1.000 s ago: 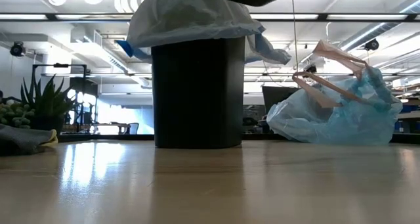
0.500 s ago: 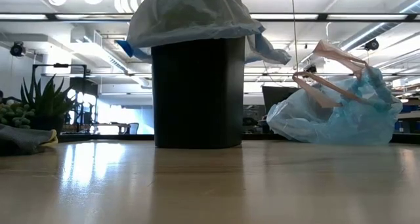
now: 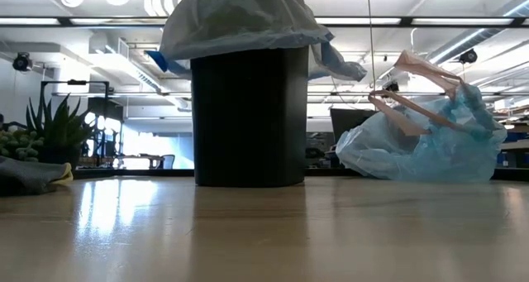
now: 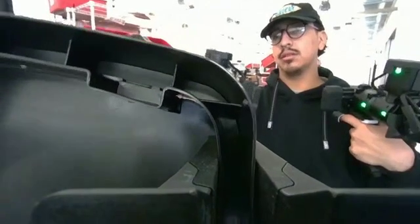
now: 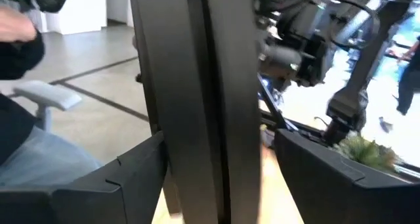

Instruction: Place trash/remove bag and relplace

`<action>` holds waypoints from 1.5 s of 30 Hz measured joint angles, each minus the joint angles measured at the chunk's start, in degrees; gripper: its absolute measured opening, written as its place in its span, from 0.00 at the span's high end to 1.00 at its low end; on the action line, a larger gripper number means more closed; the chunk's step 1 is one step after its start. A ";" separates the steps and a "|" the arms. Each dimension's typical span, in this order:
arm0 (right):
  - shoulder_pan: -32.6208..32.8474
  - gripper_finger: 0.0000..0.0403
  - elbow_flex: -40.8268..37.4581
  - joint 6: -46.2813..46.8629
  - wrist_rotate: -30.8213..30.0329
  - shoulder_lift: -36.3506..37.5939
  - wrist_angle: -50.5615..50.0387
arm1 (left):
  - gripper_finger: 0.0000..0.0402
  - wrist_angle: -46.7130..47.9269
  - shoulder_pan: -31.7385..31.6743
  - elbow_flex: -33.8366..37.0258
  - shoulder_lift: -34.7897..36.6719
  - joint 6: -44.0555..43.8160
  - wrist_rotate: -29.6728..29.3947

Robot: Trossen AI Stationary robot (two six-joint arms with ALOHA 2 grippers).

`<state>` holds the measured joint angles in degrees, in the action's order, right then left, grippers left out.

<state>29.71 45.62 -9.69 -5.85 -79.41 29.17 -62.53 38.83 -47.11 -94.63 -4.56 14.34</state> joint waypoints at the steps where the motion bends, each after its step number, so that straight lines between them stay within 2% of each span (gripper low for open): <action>1: -0.08 0.34 0.36 -0.27 0.10 -0.49 -0.17 | 0.92 -0.32 -0.11 0.00 0.00 -0.04 0.03; 3: -0.13 0.35 1.13 -2.00 0.40 -1.36 -0.25 | 0.92 -0.43 -0.21 0.00 0.00 -0.11 0.14; 5: -0.13 0.41 1.58 -3.21 1.54 -1.77 -0.62 | 0.92 -0.37 -0.20 0.00 0.00 -0.09 0.20; 10: -0.10 0.70 1.91 -3.76 5.61 -1.60 -1.64 | 0.92 -0.50 -0.19 0.00 0.00 -0.08 0.50; 11: -0.01 0.71 1.91 -4.02 5.96 -1.58 -2.13 | 0.92 -0.47 -0.21 0.00 0.00 -0.09 0.48; 22: 1.57 0.70 1.91 -3.82 5.22 1.09 -7.43 | 0.92 -0.48 -0.34 0.00 0.02 0.00 -0.06; 27: 2.47 0.70 2.23 -2.63 -1.38 1.00 -5.40 | 0.92 -1.35 -0.94 0.00 0.01 -0.13 1.06; 34: 2.51 0.36 3.62 -3.40 -2.34 0.98 -4.62 | 0.92 -2.35 -1.18 0.00 -0.59 -0.33 2.39; 38: 2.67 0.27 3.75 -4.46 -2.08 0.93 -4.88 | 0.92 -2.28 -1.18 0.00 -0.59 -0.03 2.58; 42: 2.65 0.31 3.75 -6.25 -2.02 0.92 -6.74 | 0.93 -2.24 -1.16 0.00 -0.61 0.33 2.61; 45: 2.67 0.45 3.75 -6.36 -1.63 0.91 -7.26 | 0.92 -2.18 -1.18 0.00 -0.61 0.44 2.68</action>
<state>32.38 49.36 -16.05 -7.47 -78.50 21.91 -64.71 37.65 -47.11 -95.24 -4.12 17.03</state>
